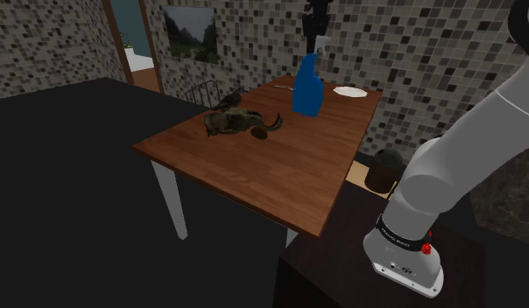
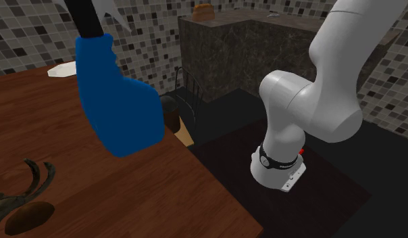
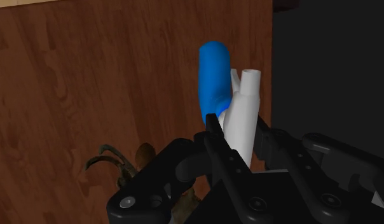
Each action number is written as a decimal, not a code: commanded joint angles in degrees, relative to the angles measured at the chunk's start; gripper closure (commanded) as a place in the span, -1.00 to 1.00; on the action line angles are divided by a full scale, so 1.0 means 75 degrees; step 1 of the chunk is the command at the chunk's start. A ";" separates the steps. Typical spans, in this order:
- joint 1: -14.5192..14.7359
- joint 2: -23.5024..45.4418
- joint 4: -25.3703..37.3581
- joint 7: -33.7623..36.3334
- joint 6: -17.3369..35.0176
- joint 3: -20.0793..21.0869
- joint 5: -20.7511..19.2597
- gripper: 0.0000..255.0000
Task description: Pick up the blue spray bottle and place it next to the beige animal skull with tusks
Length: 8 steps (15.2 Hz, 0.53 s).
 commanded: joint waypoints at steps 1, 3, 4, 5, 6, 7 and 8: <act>0.0016 0.0474 0.0231 -0.0004 0.0248 -0.0019 0.0043 1.00; 0.0022 0.0978 0.0551 -0.0028 0.0430 -0.0048 0.0089 1.00; 0.0022 0.1238 0.0731 -0.0042 0.0509 -0.0061 0.0114 1.00; 0.0022 0.1503 0.0924 -0.0056 0.0579 -0.0075 0.0141 1.00; 0.0020 0.1773 0.1131 -0.0070 0.0640 -0.0087 0.0170 1.00; 0.0016 0.2049 0.1353 -0.0085 0.0692 -0.0099 0.0201 1.00; 0.0010 0.2330 0.1590 -0.0100 0.0735 -0.0109 0.0233 1.00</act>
